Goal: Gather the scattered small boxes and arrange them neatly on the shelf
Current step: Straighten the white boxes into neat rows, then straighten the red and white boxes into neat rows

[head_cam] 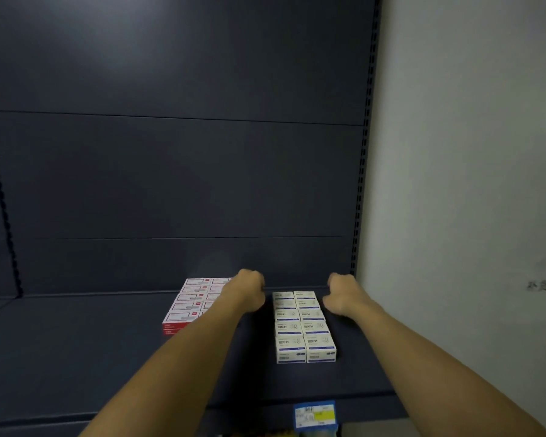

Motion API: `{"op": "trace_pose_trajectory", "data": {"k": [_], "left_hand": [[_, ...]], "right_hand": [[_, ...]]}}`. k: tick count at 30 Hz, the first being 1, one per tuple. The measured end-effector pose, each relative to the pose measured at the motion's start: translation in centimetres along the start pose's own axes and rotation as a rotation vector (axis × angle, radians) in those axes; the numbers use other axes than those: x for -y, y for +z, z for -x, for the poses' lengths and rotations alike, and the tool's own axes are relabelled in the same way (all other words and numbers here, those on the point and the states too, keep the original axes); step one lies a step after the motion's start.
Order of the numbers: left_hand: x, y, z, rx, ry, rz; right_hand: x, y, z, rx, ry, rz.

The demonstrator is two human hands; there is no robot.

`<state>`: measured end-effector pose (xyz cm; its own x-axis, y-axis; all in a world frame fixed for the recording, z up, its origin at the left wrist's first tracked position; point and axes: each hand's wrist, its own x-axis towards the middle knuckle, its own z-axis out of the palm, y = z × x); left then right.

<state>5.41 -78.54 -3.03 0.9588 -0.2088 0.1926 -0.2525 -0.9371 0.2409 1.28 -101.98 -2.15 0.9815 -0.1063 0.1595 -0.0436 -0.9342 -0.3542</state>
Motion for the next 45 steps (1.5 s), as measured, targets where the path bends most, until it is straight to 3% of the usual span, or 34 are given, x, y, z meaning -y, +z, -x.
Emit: {"op": "trace_pose_trajectory", "data": {"k": [8, 27, 37, 45], "left_hand": [[-1.2, -1.3, 4.5, -0.059, 0.077, -0.171], [-6.7, -2.7, 16.7, -0.082, 0.045, -0.216], [-4.9, -3.8, 20.8, -0.112, 0.01, -0.263], [0.9, -5.5, 23.0, -0.105, -0.087, -0.266]], "right_hand": [[-0.7, -1.0, 4.3, -0.087, -0.088, 0.266], [-2.5, -3.8, 15.3, -0.096, -0.229, 0.186], [1.0, -3.7, 18.0, -0.091, -0.348, 0.125], [6.8, -0.7, 17.9, -0.057, -0.392, 0.118]]}}
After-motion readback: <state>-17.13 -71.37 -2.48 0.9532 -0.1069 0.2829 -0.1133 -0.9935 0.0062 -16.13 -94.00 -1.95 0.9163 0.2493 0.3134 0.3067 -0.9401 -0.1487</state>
